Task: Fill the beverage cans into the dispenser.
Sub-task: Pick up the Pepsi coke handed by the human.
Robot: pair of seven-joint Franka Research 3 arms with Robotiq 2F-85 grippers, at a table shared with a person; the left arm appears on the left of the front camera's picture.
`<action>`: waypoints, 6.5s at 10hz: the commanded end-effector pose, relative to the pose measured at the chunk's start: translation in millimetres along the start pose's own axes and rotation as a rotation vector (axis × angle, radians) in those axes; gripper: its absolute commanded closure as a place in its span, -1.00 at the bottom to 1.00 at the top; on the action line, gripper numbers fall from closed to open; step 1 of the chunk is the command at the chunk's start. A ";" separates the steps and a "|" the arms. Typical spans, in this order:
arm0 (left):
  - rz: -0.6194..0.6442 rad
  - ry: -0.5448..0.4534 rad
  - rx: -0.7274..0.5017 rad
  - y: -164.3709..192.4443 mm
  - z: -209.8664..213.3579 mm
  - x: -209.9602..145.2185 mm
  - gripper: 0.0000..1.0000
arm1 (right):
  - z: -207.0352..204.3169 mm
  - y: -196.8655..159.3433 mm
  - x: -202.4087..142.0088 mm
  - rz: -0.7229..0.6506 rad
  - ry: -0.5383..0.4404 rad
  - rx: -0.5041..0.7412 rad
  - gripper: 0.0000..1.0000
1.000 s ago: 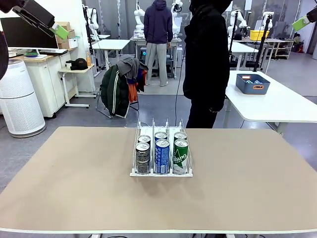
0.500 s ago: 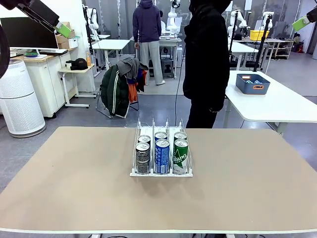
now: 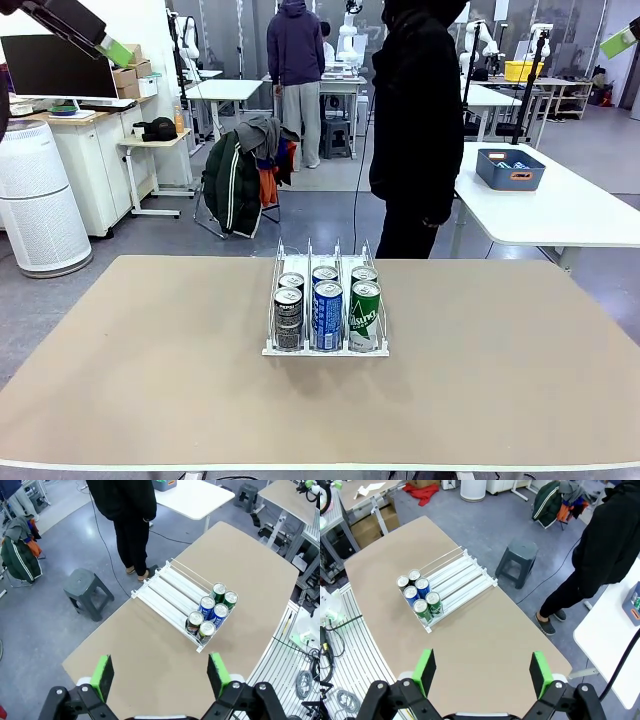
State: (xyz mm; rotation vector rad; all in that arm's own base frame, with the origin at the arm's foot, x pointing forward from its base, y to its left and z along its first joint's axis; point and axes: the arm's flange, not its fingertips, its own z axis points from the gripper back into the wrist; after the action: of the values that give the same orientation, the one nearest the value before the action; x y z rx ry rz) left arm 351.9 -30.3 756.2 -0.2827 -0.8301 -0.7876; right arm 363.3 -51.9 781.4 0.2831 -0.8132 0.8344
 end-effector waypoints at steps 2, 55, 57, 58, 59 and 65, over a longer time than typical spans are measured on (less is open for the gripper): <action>0.017 -0.045 0.030 7.3 11.0 -2.9 -1.00 | 10.1 -17.4 -3.3 -0.004 0.003 -0.001 -1.00; -0.024 0.007 -0.027 -5.3 19.7 17.0 -1.00 | 5.3 -22.8 -5.2 -0.030 0.020 -0.017 -1.00; -0.024 0.007 -0.027 -5.3 19.7 17.0 -1.00 | 5.3 -22.8 -5.2 -0.030 0.020 -0.017 -1.00; -0.024 0.007 -0.027 -5.3 19.7 17.0 -1.00 | 5.3 -22.8 -5.2 -0.030 0.020 -0.017 -1.00; -0.024 0.007 -0.027 -5.3 19.7 17.0 -1.00 | 5.3 -22.8 -5.2 -0.030 0.020 -0.017 -1.00; -0.024 0.007 -0.027 -5.3 19.7 17.0 -1.00 | 5.3 -22.8 -5.2 -0.030 0.020 -0.017 -1.00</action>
State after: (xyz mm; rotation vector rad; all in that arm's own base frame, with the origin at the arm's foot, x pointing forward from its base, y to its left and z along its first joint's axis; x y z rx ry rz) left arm 345.3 -32.7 782.3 -0.2938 -0.8136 -0.8241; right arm 376.0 -73.5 783.9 0.2604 -0.7879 0.7967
